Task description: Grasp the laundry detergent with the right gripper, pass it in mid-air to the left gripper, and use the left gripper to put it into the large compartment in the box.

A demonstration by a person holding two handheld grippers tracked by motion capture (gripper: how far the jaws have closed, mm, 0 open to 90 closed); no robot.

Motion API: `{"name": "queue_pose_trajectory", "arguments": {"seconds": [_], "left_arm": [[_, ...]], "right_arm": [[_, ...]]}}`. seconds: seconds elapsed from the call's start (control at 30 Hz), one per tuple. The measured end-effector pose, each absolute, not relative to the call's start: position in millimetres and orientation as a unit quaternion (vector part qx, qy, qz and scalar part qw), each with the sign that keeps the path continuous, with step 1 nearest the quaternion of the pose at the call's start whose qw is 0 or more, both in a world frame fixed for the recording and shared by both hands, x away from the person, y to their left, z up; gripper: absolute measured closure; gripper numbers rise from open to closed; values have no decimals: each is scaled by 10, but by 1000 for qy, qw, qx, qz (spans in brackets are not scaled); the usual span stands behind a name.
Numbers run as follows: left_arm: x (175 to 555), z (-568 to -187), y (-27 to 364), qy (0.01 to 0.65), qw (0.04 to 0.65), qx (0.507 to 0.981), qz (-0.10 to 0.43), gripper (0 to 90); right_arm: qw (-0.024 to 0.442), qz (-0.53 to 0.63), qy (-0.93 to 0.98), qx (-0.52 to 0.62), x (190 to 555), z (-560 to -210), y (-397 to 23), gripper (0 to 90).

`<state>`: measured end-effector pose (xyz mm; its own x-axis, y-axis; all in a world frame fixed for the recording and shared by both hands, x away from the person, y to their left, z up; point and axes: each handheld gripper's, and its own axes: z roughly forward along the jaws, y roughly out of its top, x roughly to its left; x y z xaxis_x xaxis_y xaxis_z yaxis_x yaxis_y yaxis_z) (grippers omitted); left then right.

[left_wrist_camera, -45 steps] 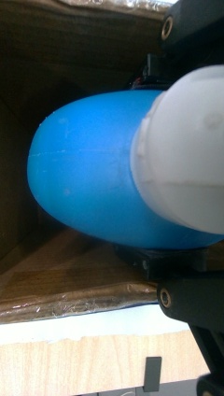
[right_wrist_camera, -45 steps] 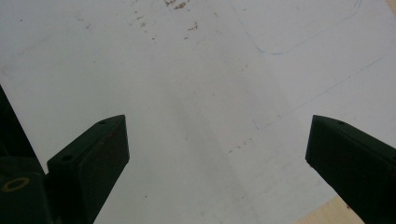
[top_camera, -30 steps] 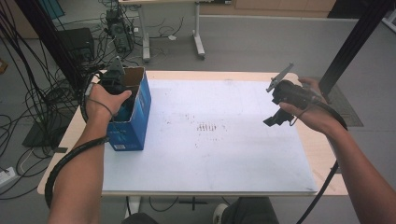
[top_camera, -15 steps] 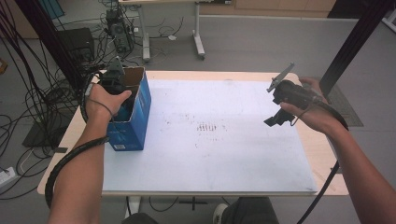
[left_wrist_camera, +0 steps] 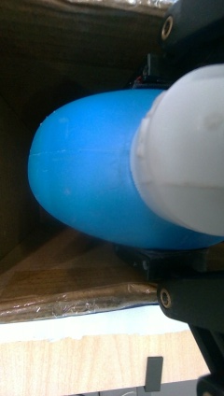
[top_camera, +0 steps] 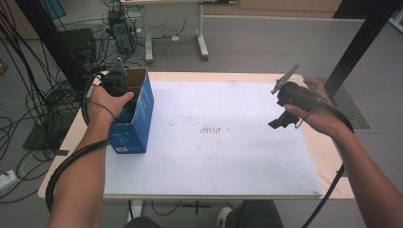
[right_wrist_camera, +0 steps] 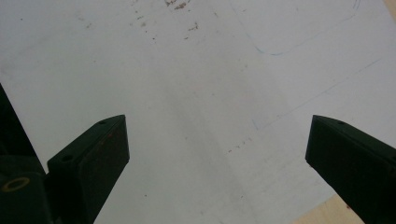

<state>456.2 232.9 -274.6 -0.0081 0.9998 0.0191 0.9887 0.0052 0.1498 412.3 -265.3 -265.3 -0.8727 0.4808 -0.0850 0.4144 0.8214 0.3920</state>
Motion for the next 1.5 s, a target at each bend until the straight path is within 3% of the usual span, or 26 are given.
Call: {"name": "queue_pose_trajectory", "arguments": {"seconds": [1.5], "left_arm": [[4555,-2750,2334,706,49,704,61,358]], "right_arm": [[92,179,952,229,4110,-2645,-2608,61]]}}
